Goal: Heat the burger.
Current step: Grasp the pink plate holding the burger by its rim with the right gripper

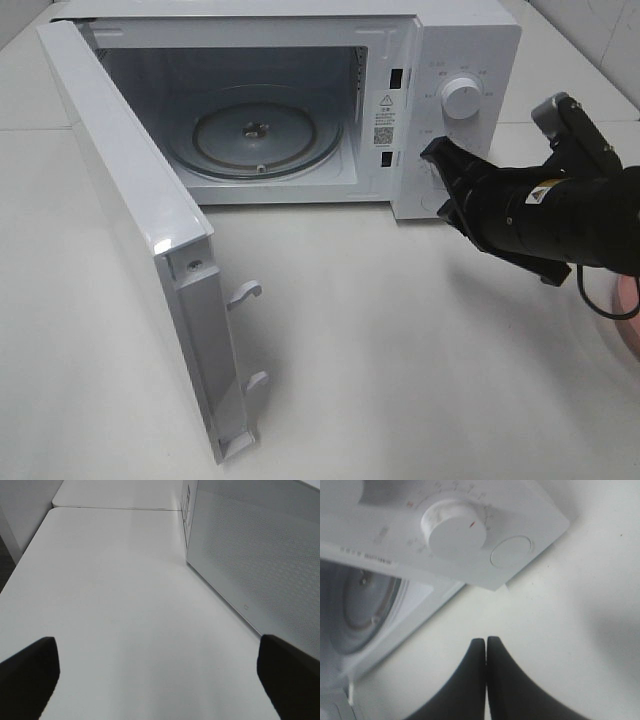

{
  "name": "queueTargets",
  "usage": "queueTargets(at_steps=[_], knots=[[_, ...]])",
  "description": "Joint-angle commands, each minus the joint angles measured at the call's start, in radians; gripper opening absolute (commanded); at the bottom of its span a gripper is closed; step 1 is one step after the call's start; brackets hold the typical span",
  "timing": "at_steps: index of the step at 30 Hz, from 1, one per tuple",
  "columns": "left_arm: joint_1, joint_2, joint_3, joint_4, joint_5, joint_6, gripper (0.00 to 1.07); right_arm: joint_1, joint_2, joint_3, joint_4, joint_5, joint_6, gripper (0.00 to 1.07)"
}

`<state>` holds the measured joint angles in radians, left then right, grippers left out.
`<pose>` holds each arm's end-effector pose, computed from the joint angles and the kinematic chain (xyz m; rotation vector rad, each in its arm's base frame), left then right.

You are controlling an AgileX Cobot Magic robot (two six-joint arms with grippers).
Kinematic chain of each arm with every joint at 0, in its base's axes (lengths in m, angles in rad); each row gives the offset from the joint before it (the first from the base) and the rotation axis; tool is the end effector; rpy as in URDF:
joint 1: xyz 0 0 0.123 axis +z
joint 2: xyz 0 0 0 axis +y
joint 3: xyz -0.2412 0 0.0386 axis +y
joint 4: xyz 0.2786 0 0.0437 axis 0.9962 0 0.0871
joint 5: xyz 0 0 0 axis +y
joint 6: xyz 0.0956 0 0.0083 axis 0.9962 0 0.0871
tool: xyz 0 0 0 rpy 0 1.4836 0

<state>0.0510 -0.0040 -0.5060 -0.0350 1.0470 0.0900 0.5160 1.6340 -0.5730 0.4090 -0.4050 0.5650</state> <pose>0.0669 0.0005 0.2930 0.0409 2.0200 0.0477 0.2737 0.1380 0.0859 0.5662 2.1663 0.6565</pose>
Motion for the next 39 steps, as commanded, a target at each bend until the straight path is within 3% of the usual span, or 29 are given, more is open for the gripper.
queueTargets(at_steps=[1, 5, 9, 13, 14, 16, 17, 20, 24, 26, 27, 29, 30, 31, 32, 34, 39], knots=[[-0.004, -0.02, 0.001, -0.003, 0.0, -0.004, 1.03, -0.003, -0.07, -0.001, -0.002, 0.17, -0.186, 0.0], [-0.004, -0.02, 0.001, -0.003, 0.0, -0.004, 1.03, -0.003, -0.161, -0.024, -0.01, 0.449, -0.38, 0.0], [-0.004, -0.02, 0.001, -0.003, 0.0, -0.004, 1.03, -0.003, -0.182, -0.056, -0.064, 0.612, -0.408, 0.0], [-0.004, -0.02, 0.001, -0.003, 0.0, -0.004, 1.03, -0.003, -0.186, -0.133, -0.219, 0.855, -0.374, 0.0], [-0.004, -0.02, 0.001, -0.003, 0.0, -0.004, 1.03, -0.003, -0.186, -0.173, -0.314, 0.969, -0.311, 0.0], [-0.004, -0.02, 0.001, -0.003, 0.0, -0.004, 1.03, -0.003, -0.186, -0.194, -0.359, 1.029, -0.279, 0.0], [-0.004, -0.02, 0.001, -0.003, 0.0, -0.004, 1.03, -0.003, -0.186, -0.229, -0.465, 1.132, -0.203, 0.0], [-0.004, -0.02, 0.001, -0.003, 0.0, -0.004, 1.03, -0.003, -0.183, -0.252, -0.573, 1.217, -0.131, 0.0], [-0.004, -0.02, 0.001, -0.003, 0.0, -0.004, 1.03, -0.011, -0.183, -0.252, -0.589, 1.227, -0.115, 0.05], [-0.004, -0.02, 0.001, -0.003, 0.0, -0.004, 1.03, -0.03, -0.183, -0.252, -0.572, 1.217, -0.103, 0.22], [-0.004, -0.02, 0.001, -0.003, 0.0, -0.004, 1.03, -0.03, -0.183, -0.252, -0.572, 1.217, -0.103, 0.22], [-0.004, -0.02, 0.001, -0.003, 0.0, -0.004, 1.03, -0.054, -0.182, -0.252, -0.578, 1.207, -0.02, 0.51], [-0.004, -0.02, 0.001, -0.003, 0.0, -0.004, 1.03, -0.054, -0.182, -0.252, -0.578, 1.207, -0.02, 0.51], [-0.004, -0.02, 0.001, -0.003, 0.0, -0.004, 1.03, -0.065, -0.182, -0.252, -0.609, 1.211, 0.051, 0.72], [-0.004, -0.02, 0.001, -0.003, 0.0, -0.004, 1.03, -0.065, -0.182, -0.252, -0.609, 1.211, 0.051, 0.72], [-0.004, -0.02, 0.001, -0.003, 0.0, -0.004, 1.03, -0.073, -0.182, -0.252, -0.635, 1.215, 0.058, 1.0], [-0.004, -0.02, 0.001, -0.003, 0.0, -0.004, 1.03, -0.075, -0.182, -0.252, -0.636, 1.192, 0.035, 1.0]])
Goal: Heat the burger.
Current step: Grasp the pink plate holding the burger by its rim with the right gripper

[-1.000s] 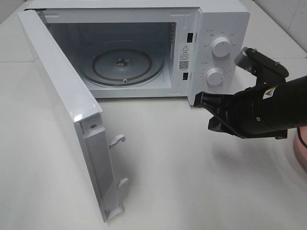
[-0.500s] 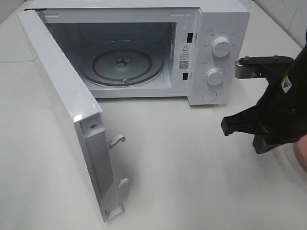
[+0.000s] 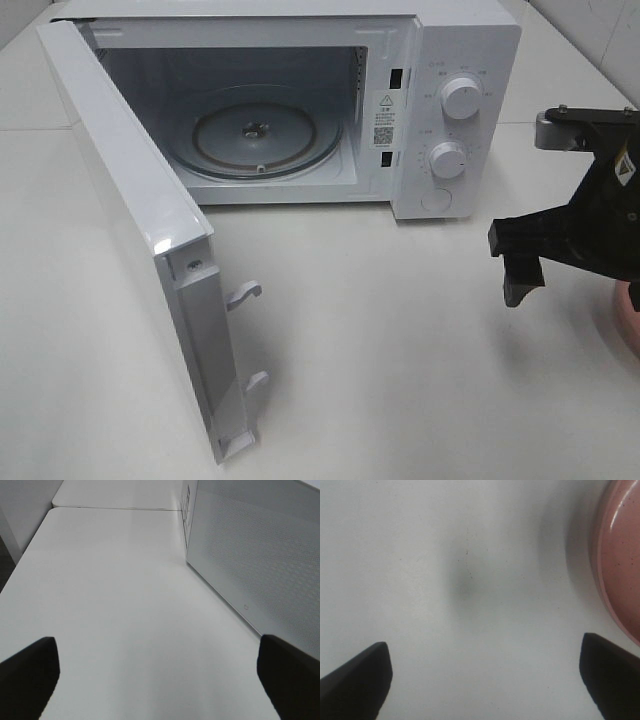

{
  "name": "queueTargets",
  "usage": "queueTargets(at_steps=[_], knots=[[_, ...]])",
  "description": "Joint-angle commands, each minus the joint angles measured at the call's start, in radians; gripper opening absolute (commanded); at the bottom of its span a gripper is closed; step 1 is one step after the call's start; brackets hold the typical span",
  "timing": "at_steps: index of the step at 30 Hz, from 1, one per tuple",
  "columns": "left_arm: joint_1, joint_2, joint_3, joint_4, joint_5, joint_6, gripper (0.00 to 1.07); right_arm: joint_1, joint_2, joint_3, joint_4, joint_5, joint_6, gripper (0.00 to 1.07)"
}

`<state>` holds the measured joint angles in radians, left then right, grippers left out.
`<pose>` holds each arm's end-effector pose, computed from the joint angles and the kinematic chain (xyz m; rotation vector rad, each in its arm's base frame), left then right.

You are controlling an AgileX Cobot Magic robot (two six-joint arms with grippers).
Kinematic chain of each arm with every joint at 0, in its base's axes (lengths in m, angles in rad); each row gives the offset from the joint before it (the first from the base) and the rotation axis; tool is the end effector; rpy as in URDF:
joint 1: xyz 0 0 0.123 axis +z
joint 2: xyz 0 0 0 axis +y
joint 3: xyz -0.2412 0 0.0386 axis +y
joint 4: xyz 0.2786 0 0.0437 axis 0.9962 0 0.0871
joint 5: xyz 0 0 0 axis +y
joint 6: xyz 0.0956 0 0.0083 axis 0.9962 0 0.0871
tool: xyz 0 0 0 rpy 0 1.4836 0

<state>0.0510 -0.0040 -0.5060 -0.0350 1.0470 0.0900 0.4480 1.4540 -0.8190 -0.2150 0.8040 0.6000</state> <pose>0.0669 0.0005 0.2930 0.0409 2.0200 0.0477 0.2606 0.1089 0.1447 0.0280 2.8669 -0.0555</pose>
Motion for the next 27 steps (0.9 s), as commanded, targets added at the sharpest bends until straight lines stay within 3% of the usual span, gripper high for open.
queueTargets(at_steps=[1, 10, 13, 15, 19, 27], knots=[[-0.004, -0.02, 0.001, -0.003, 0.0, -0.004, 1.03, -0.016, -0.002, -0.006, -0.012, -0.026, 0.0, 1.0], [-0.004, -0.02, 0.001, -0.003, 0.0, -0.004, 1.03, -0.13, 0.02, -0.006, -0.014, -0.051, -0.105, 0.9], [-0.004, -0.02, 0.001, -0.003, 0.0, -0.004, 1.03, -0.182, 0.069, -0.006, -0.014, -0.052, -0.165, 0.82], [-0.004, -0.02, 0.001, -0.003, 0.0, -0.004, 1.03, -0.246, 0.154, -0.006, -0.015, -0.057, -0.232, 0.69], [-0.004, -0.02, 0.001, -0.003, 0.0, -0.004, 1.03, -0.29, 0.207, -0.006, -0.018, -0.096, -0.261, 0.62], [-0.004, -0.02, 0.001, -0.003, 0.0, -0.004, 1.03, -0.376, 0.297, -0.006, -0.018, -0.219, -0.292, 0.6]])
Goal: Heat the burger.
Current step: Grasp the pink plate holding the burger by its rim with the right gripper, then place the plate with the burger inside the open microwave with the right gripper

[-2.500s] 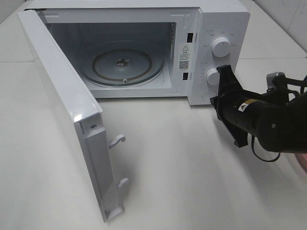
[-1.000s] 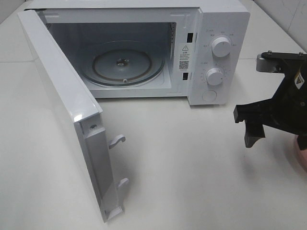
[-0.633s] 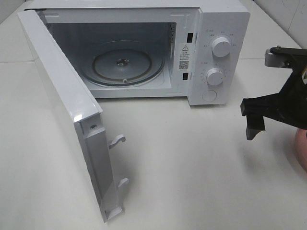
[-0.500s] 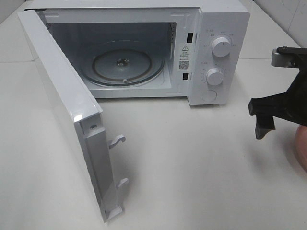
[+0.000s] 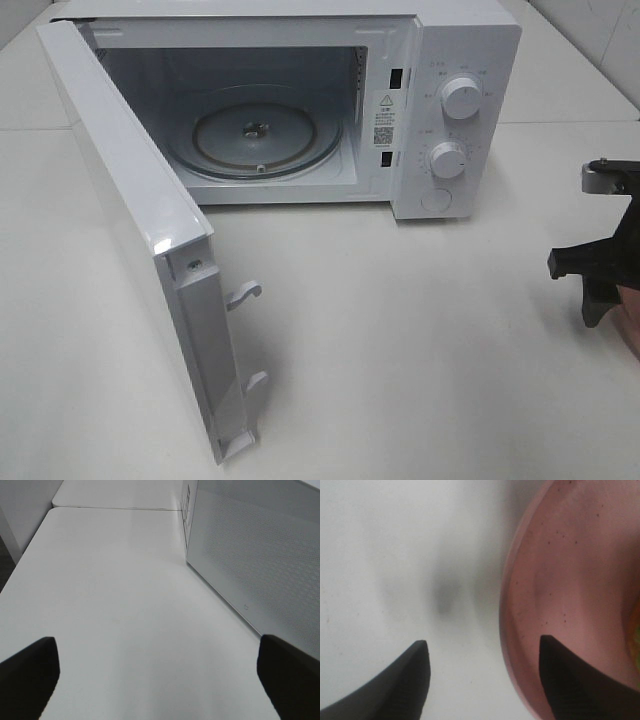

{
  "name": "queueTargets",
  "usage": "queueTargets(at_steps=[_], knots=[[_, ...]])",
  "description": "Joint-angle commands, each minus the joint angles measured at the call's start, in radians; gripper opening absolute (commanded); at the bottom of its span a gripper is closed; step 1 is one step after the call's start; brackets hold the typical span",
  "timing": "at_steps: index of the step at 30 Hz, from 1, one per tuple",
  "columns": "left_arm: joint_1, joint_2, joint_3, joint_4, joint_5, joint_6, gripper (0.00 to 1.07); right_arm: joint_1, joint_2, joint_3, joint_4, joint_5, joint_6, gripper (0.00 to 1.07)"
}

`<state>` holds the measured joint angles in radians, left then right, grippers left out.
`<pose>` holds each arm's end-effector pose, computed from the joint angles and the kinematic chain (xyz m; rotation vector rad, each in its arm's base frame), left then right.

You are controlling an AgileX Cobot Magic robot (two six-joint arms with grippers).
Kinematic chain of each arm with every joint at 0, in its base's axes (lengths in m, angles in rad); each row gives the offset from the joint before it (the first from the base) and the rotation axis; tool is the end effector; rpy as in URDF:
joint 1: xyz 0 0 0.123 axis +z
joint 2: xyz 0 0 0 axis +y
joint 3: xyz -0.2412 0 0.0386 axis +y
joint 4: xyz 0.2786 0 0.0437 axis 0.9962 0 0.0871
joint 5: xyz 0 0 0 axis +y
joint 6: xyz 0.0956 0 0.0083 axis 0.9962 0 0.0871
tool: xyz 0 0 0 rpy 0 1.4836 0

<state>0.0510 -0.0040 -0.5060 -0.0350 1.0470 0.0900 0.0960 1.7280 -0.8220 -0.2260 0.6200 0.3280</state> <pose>0.0669 0.0005 0.2930 0.0409 2.0200 0.0477 0.2956 0.0159 0.0687 0.0841 2.9773 -0.1677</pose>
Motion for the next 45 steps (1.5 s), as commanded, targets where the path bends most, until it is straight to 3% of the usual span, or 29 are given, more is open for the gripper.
queueTargets(at_steps=[1, 5, 6, 9, 14, 16, 19, 21, 22, 23, 24, 27, 28, 29, 39, 45], knots=[[-0.004, -0.02, 0.001, -0.003, 0.0, -0.004, 1.03, -0.032, 0.033, -0.003, -0.007, -0.041, -0.02, 0.61], [-0.004, -0.02, 0.001, -0.003, 0.0, -0.004, 1.03, -0.051, 0.065, -0.003, -0.007, -0.043, -0.031, 0.66], [-0.004, -0.02, 0.001, -0.003, 0.0, -0.004, 1.03, -0.062, 0.086, -0.003, -0.004, -0.041, -0.048, 0.74], [-0.004, -0.02, 0.001, -0.003, 0.0, -0.004, 1.03, -0.066, 0.105, -0.003, -0.003, -0.042, -0.063, 0.83], [-0.004, -0.02, 0.001, -0.003, 0.0, -0.004, 1.03, -0.07, 0.127, -0.003, -0.003, -0.044, -0.088, 0.83], [-0.004, -0.02, 0.001, -0.003, 0.0, -0.004, 1.03, -0.07, 0.145, -0.003, -0.002, -0.044, -0.114, 0.75], [-0.004, -0.02, 0.001, -0.003, 0.0, -0.004, 1.03, -0.07, 0.151, -0.003, -0.002, -0.042, -0.114, 0.72], [-0.004, -0.02, 0.001, -0.003, 0.0, -0.004, 1.03, -0.07, 0.154, -0.003, -0.002, -0.022, -0.128, 0.57], [-0.004, -0.02, 0.001, -0.003, 0.0, -0.004, 1.03, -0.07, 0.154, -0.003, -0.002, -0.022, -0.128, 0.57], [-0.004, -0.02, 0.001, -0.003, 0.0, -0.004, 1.03, -0.07, 0.154, -0.003, -0.002, -0.016, -0.14, 0.51], [-0.004, -0.02, 0.001, -0.003, 0.0, -0.004, 1.03, -0.07, 0.154, -0.003, -0.002, 0.007, -0.157, 0.37], [-0.004, -0.02, 0.001, -0.003, 0.0, -0.004, 1.03, -0.07, 0.154, -0.003, -0.002, 0.022, -0.164, 0.28], [-0.004, -0.02, 0.001, -0.003, 0.0, -0.004, 1.03, -0.07, 0.154, -0.003, -0.002, 0.043, -0.17, 0.09], [-0.004, -0.02, 0.001, -0.003, 0.0, -0.004, 1.03, -0.07, 0.154, -0.003, -0.002, 0.054, -0.168, 0.0], [-0.004, -0.02, 0.001, -0.003, 0.0, -0.004, 1.03, -0.069, 0.146, -0.003, -0.002, 0.085, -0.173, 0.0], [-0.004, -0.02, 0.001, -0.003, 0.0, -0.004, 1.03, 0.012, 0.088, -0.003, -0.006, 0.151, -0.177, 0.0]])
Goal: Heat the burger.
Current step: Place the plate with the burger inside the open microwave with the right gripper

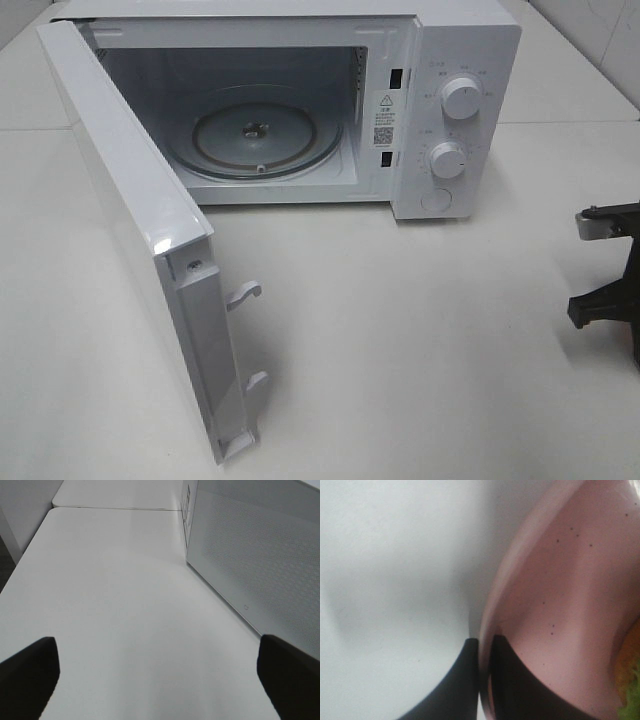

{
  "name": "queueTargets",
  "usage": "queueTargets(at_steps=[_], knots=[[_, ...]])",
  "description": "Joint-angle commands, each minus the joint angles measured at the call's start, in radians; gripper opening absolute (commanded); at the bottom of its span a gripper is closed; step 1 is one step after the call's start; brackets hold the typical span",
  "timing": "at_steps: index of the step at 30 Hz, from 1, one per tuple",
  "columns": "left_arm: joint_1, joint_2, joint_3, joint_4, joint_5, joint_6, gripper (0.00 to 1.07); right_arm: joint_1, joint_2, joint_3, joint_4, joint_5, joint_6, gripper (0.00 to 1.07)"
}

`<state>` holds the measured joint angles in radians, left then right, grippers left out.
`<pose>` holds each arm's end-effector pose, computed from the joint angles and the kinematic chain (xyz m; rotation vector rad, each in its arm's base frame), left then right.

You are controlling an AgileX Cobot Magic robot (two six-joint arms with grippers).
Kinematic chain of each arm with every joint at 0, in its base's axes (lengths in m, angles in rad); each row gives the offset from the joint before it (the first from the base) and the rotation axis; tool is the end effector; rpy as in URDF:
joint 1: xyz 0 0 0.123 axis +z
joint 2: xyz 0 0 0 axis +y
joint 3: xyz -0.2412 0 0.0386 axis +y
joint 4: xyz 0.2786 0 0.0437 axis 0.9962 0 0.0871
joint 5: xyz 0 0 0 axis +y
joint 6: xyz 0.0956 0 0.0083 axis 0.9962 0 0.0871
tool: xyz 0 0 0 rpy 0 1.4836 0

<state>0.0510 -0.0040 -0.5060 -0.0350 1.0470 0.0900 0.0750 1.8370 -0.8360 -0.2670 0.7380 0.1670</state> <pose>0.0669 0.0005 0.2930 0.0409 2.0200 0.0477 0.2823 0.0041 0.0403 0.1738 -3.0652 0.2767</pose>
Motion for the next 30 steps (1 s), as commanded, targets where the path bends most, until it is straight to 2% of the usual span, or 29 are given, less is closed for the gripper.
queueTargets(at_steps=[1, 5, 13, 17, 19, 21, 24, 26, 27, 29, 30], knots=[[-0.004, -0.02, 0.001, -0.003, 0.0, -0.004, 1.03, 0.043, -0.032, 0.011, 0.035, 0.045, -0.02, 0.0], [-0.004, -0.02, 0.001, -0.003, 0.0, -0.004, 1.03, 0.077, -0.064, 0.012, 0.034, 0.079, -0.038, 0.0], [-0.004, -0.02, 0.001, -0.003, 0.0, -0.004, 1.03, 0.21, -0.137, 0.016, -0.052, 0.196, -0.053, 0.0], [-0.004, -0.02, 0.001, -0.003, 0.0, -0.004, 1.03, 0.305, -0.177, 0.016, -0.07, 0.227, -0.053, 0.0], [-0.004, -0.02, 0.001, -0.003, 0.0, -0.004, 1.03, 0.322, -0.181, 0.016, -0.07, 0.23, -0.053, 0.0], [-0.004, -0.02, 0.001, -0.003, 0.0, -0.004, 1.03, 0.401, -0.21, 0.016, -0.07, 0.233, -0.053, 0.0], [-0.004, -0.02, 0.001, -0.003, 0.0, -0.004, 1.03, 0.423, -0.218, 0.016, -0.07, 0.233, -0.053, 0.0], [-0.004, -0.02, 0.001, -0.003, 0.0, -0.004, 1.03, 0.507, -0.253, 0.016, -0.075, 0.236, -0.06, 0.0], [-0.004, -0.02, 0.001, -0.003, 0.0, -0.004, 1.03, 0.507, -0.253, 0.016, -0.075, 0.236, -0.06, 0.0], [-0.004, -0.02, 0.001, -0.003, 0.0, -0.004, 1.03, 0.572, -0.272, 0.016, -0.087, 0.267, -0.06, 0.0], [-0.004, -0.02, 0.001, -0.003, 0.0, -0.004, 1.03, 0.572, -0.272, 0.016, -0.087, 0.267, -0.06, 0.0]])
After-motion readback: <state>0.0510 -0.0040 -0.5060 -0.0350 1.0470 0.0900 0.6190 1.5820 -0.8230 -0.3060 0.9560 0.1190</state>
